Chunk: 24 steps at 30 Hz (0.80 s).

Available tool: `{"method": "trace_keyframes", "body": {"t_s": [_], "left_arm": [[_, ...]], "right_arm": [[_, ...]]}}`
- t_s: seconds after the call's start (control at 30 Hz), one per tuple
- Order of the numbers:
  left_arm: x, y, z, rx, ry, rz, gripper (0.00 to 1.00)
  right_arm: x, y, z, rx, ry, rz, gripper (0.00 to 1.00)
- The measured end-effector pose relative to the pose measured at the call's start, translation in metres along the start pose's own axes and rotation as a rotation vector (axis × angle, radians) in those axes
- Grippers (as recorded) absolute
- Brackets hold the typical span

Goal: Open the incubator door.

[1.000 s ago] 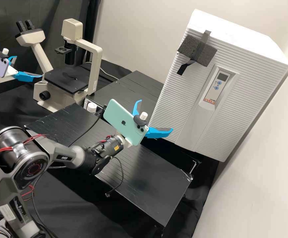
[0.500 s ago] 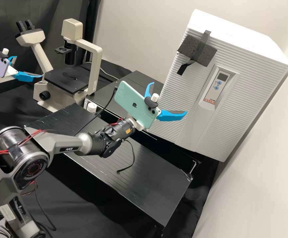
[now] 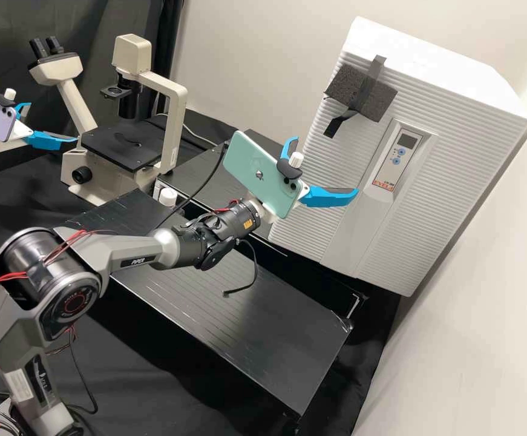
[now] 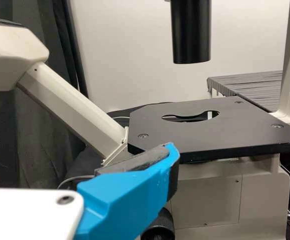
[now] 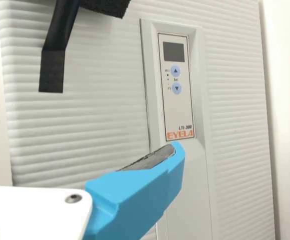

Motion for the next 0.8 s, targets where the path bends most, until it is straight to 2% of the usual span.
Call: {"method": "trace_keyframes", "body": {"t_s": [0.43, 0.47, 0.8], "left_arm": [[0.000, 0.000, 0.000, 0.000, 0.000, 0.000, 1.00], [0.000, 0.000, 0.000, 0.000, 0.000, 0.000, 1.00], [0.000, 0.000, 0.000, 0.000, 0.000, 0.000, 1.00]], "right_arm": [[0.009, -0.008, 0.002, -0.021, -0.026, -0.033, 1.00], [0.010, -0.009, 0.003, -0.022, -0.029, -0.035, 0.00], [0.013, -0.014, 0.008, -0.023, -0.046, -0.051, 0.00]]}}
